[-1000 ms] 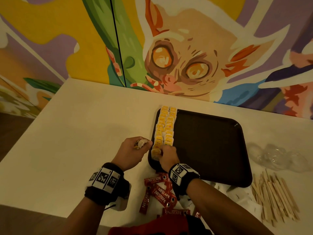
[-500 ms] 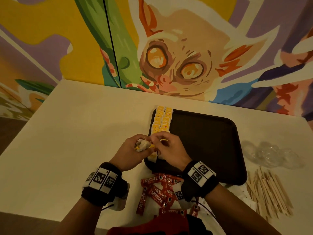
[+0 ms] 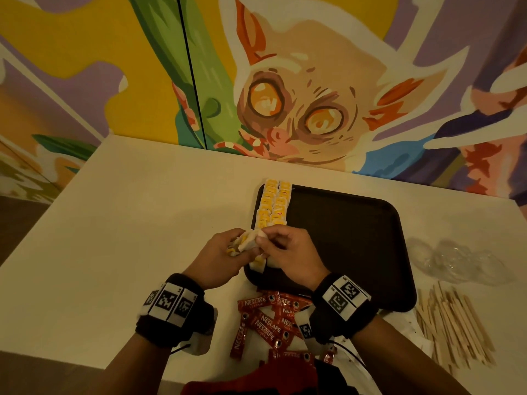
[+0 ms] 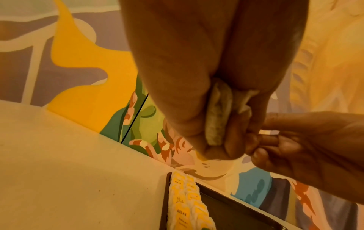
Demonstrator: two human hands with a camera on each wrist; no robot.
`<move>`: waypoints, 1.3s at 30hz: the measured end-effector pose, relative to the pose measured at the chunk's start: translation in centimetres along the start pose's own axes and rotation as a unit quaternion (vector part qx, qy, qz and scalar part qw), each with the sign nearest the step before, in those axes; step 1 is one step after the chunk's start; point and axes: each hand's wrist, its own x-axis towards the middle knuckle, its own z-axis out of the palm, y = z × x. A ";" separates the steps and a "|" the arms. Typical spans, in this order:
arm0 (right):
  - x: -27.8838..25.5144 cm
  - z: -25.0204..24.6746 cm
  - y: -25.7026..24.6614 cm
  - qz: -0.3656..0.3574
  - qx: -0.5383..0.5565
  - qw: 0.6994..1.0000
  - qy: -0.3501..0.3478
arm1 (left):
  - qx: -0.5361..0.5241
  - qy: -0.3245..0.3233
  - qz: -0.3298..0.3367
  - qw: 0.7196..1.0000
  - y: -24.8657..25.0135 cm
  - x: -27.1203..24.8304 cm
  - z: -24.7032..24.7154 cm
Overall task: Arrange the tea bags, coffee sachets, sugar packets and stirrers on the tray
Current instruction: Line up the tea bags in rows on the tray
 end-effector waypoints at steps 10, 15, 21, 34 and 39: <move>-0.4 -0.7 -0.8 0.032 0.090 0.995 0.021 | -0.161 0.004 -0.030 0.986 1.5 -0.7 0.4; -1.0 -0.6 -1.2 0.014 0.137 0.990 0.011 | -0.200 0.036 -0.035 0.979 2.0 -0.3 0.5; -1.3 -0.1 -0.8 0.009 0.137 0.990 0.021 | -0.209 0.091 -0.068 0.971 1.5 0.1 0.5; -0.6 -0.6 -0.7 -0.152 0.072 0.965 0.202 | -0.328 0.036 -0.164 0.930 2.3 -0.1 1.0; -0.9 -0.3 -0.4 -0.206 -0.010 0.957 0.203 | -0.340 0.006 -0.133 0.931 3.8 -0.2 1.7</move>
